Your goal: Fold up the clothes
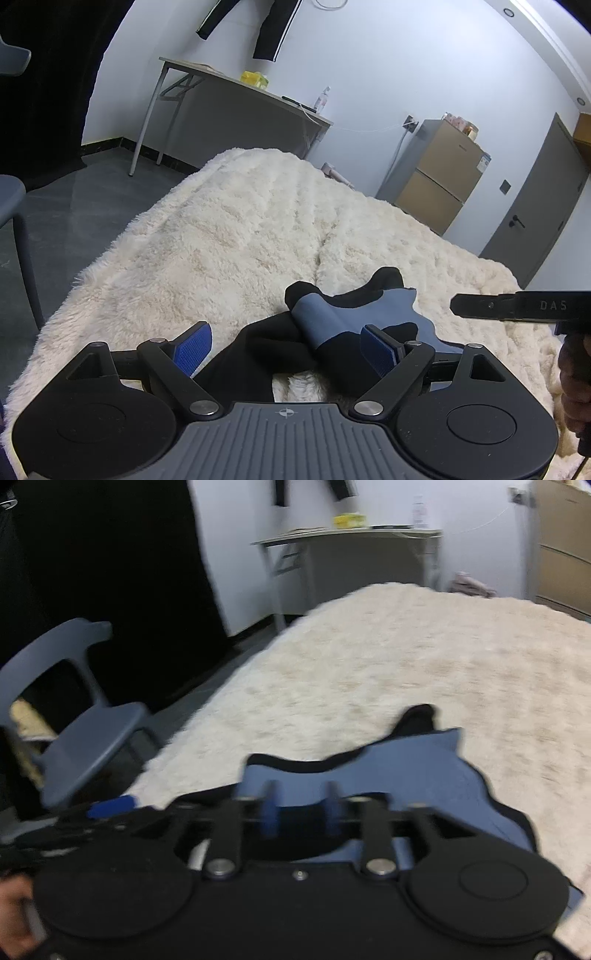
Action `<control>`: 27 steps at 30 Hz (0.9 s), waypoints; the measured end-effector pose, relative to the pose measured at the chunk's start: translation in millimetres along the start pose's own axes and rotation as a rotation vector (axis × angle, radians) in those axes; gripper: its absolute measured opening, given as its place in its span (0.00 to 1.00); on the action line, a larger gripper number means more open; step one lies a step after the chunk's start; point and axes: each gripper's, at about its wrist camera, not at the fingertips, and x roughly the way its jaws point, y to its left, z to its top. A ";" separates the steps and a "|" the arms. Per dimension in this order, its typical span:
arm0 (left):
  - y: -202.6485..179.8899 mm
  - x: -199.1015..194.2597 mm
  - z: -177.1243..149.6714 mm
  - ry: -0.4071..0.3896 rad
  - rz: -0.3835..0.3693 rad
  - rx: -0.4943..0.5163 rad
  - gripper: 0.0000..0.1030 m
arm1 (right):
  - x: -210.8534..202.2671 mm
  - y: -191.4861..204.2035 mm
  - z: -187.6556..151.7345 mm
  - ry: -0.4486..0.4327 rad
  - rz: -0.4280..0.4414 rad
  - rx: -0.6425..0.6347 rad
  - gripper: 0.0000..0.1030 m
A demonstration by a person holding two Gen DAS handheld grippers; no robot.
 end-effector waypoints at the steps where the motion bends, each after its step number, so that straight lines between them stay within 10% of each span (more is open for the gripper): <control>1: 0.7 0.3 0.1 0.002 -0.005 -0.006 0.82 | -7.0 -10.4 -1.0 -0.034 -0.054 0.022 0.59; 6: -2.5 6.0 -1.3 0.028 -0.012 0.010 0.82 | -19.1 -68.0 -9.6 -0.054 -0.269 0.138 0.64; 18: -3.6 9.2 -3.1 0.045 -0.001 0.019 0.82 | -0.4 -198.6 -100.9 0.027 -0.305 0.564 0.70; 20: -4.5 10.6 -3.9 0.053 0.000 0.023 0.82 | -0.7 -202.0 -107.6 -0.002 -0.203 0.636 0.66; 22: -6.6 12.4 -5.1 0.061 0.004 0.037 0.82 | 1.7 -197.1 -103.9 0.006 -0.167 0.613 0.16; 27: -10.5 12.4 -6.2 0.059 0.012 0.062 0.82 | -18.1 -145.8 -69.1 -0.121 -0.170 0.362 0.11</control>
